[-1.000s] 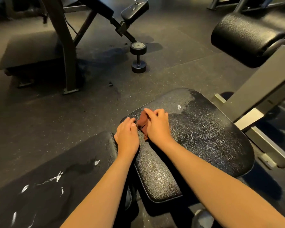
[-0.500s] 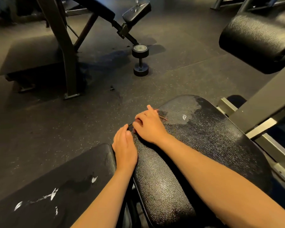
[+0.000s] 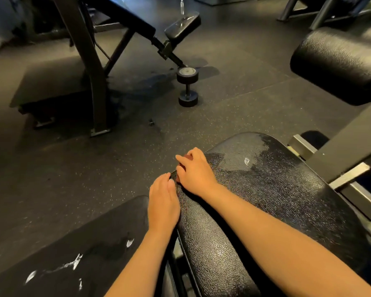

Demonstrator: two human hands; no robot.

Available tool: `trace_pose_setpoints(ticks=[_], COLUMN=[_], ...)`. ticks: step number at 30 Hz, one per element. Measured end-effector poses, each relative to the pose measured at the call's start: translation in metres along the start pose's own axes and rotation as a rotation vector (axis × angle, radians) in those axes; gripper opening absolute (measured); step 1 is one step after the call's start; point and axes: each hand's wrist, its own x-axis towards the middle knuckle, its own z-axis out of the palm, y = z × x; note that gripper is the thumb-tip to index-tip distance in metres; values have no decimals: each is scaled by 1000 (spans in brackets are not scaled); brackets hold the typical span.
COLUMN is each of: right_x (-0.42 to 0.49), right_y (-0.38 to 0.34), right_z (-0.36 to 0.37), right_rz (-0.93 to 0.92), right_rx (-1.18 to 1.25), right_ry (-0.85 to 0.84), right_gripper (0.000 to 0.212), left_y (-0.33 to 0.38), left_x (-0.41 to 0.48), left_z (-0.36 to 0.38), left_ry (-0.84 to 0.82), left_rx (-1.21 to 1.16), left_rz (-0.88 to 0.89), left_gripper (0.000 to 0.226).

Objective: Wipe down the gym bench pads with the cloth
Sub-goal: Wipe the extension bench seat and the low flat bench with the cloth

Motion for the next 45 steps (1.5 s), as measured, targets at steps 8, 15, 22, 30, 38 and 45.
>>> trace_pose_setpoints(ticks=[8,15,22,30,38,45], right_x=[-1,9,3,18,-3,12], right_y=[2,-8,-28,-13,-29,-12], right_z=[-9,6,15,13,23,7], right_rz=[-272,-57,-264,-90,-331,-101], right_rx=[-7,-119,-73,-294,-138,-253], right_ry=[-70,22,-176,-23,-168,3], right_gripper=[25,29,27,34,30,29], left_y=[-7,-3,-4,-2,4,-3], left_x=[-9,-12,-1,-3,0,-5], left_z=[-20,-23,-25,-26,-35,-27], left_ry=[0,-27,-10,-52,34,-34], left_rx=[205,100,-173,-229,-413,-344], left_rz=[9,-86,-279,-325,-436,-330], left_gripper=[59,58,40,43,36,50])
